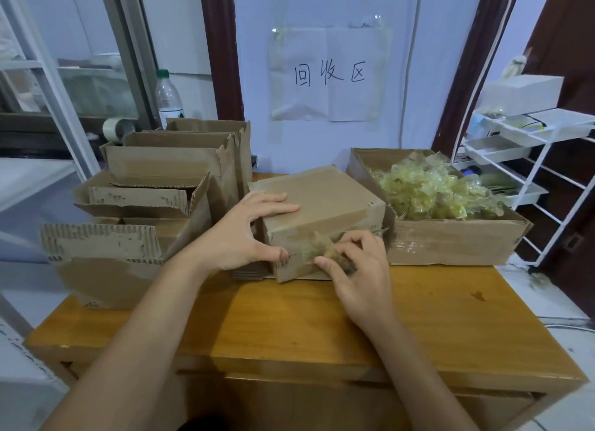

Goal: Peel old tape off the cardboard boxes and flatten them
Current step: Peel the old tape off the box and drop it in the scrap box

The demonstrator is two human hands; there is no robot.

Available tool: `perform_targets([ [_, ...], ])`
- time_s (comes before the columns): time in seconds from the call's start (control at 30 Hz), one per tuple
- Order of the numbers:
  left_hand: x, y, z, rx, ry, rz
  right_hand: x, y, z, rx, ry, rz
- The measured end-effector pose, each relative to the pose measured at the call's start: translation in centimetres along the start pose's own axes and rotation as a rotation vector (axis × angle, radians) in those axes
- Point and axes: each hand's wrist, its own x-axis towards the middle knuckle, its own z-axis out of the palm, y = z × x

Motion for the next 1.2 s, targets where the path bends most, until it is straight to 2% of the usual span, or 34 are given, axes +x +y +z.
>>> perform_targets([
  [0.17,0.0,0.4,-0.1,0.008,-0.003,-0.006,-0.4,-0.2,-0.2,-0.066,0.078,-0.047],
  [0.3,-0.3,0.4,-0.2,0.020,-0.008,-0.020,-0.3,-0.1,-1.1,-0.033,0.194,0.076],
  [0.57,-0.8,1.2,-0.1,0.005,-0.008,-0.045,-0.2,-0.6,-1.3,0.108,0.186,0.055],
  [0.73,-1.9,1.3,0.3,0.055,0.103,-0.049,-0.3,-0.6,-1.1,0.161,0.164,0.028],
  [0.97,-2.8,1.6,4.5,0.237,0.452,0.075,-0.3,-0.8,-1.0,0.117,0.193,-0.020],
  [1.1,-2.8,0.4,6.3,0.202,0.535,0.098,-0.4,-0.8,-1.0,0.115,0.172,-0.042],
  [1.2,-2.7,0.1,6.0,0.210,0.509,0.098,-0.5,-0.6,-1.3,0.129,0.202,-0.013],
])
